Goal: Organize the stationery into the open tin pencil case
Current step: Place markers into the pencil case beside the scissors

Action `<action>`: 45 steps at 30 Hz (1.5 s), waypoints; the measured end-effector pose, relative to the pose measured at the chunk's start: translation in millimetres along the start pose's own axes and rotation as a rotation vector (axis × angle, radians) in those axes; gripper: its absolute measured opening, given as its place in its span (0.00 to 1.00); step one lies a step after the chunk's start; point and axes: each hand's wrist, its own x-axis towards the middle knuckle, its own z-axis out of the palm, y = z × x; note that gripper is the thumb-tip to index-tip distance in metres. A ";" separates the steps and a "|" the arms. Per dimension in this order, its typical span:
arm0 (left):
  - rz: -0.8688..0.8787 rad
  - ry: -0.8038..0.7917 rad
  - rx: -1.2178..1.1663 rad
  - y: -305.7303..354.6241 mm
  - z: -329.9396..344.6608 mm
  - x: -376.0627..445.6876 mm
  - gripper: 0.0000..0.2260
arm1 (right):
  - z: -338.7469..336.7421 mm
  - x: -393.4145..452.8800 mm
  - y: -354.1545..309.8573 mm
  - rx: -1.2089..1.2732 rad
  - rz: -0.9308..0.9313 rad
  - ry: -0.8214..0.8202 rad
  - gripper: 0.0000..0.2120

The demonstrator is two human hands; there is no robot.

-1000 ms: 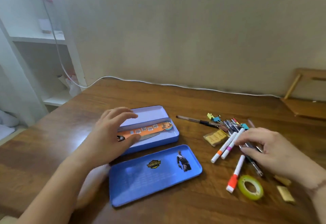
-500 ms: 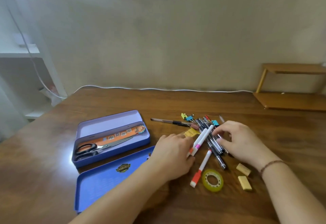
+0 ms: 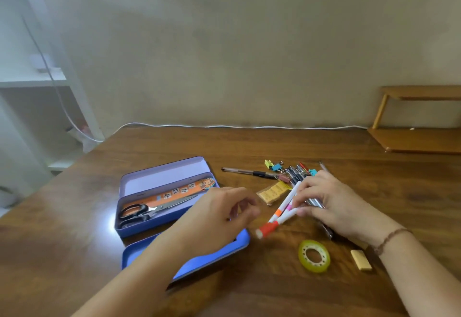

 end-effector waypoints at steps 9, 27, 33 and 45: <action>0.064 0.319 -0.011 -45.3 -42.4 -38.4 0.05 | 23.2 25.8 -63.0 0.067 -0.198 0.219 0.07; -0.431 0.559 -0.187 -175.8 -80.4 -69.8 0.07 | 123.1 182.5 -148.1 -0.095 -0.320 0.039 0.07; -0.438 0.454 -0.169 -175.4 -83.6 -71.6 0.08 | 124.9 180.8 -150.5 -0.145 -0.372 0.012 0.06; -0.471 0.468 -0.130 -170.7 -82.7 -70.6 0.05 | -6.6 100.2 -65.4 -0.175 -0.180 0.163 0.12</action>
